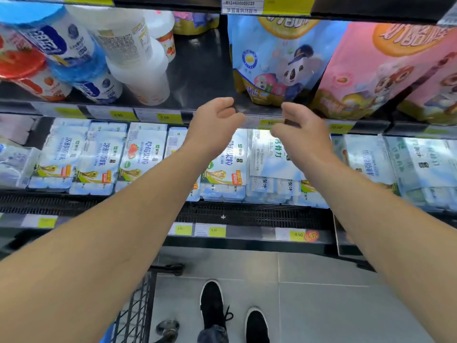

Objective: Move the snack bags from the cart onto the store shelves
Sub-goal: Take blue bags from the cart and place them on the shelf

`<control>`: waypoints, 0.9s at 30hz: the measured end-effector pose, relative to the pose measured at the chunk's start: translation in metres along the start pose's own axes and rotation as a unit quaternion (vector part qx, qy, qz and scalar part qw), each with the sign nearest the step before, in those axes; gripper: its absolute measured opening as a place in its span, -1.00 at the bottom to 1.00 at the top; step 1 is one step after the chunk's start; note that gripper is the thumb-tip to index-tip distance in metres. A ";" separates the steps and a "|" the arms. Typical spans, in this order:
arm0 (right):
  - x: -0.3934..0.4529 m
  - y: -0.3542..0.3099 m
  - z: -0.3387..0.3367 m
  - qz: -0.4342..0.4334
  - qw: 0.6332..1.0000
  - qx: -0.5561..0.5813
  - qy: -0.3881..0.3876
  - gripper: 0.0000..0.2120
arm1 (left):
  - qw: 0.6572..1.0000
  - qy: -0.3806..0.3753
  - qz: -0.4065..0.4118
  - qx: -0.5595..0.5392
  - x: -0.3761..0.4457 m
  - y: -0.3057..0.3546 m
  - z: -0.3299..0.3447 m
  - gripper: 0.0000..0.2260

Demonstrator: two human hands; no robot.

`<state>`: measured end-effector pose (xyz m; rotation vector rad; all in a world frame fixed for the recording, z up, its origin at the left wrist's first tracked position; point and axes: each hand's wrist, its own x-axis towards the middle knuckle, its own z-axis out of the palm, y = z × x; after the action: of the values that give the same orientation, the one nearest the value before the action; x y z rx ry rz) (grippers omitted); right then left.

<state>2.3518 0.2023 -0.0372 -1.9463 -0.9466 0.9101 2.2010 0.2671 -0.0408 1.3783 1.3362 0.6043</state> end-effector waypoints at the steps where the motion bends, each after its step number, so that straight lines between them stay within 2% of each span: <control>1: -0.007 0.003 -0.001 -0.009 1.000 -0.026 -0.014 -0.48 | 1.000 0.004 -0.001 0.010 -0.009 -0.006 -0.002 -0.52; 9: -0.086 0.026 -0.005 -0.065 0.971 -0.189 -0.132 -0.49 | 0.991 0.001 -0.043 0.126 -0.116 -0.060 -0.013 -0.49; 16: -0.152 0.035 0.014 -0.110 0.943 -0.221 -0.223 -0.51 | 0.978 0.032 -0.087 0.188 -0.205 -0.100 -0.024 -0.50; 19: -0.174 0.024 0.036 -0.146 0.926 -0.227 -0.265 -0.51 | 0.969 0.084 -0.087 0.216 -0.238 -0.109 -0.047 -0.50; 24: -0.214 0.000 0.088 -0.233 0.887 -0.224 -0.331 -0.50 | 0.950 0.235 -0.074 0.195 -0.294 -0.128 -0.108 -0.56; 27: -0.242 -0.013 0.127 -0.279 0.862 -0.223 -0.359 -0.50 | 0.935 0.276 -0.095 0.202 -0.327 -0.145 -0.147 -0.57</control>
<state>2.1287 0.0450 -0.0203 -1.4940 -2.1873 1.1394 1.9354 -0.0142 -0.0279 1.4307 2.1158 0.6323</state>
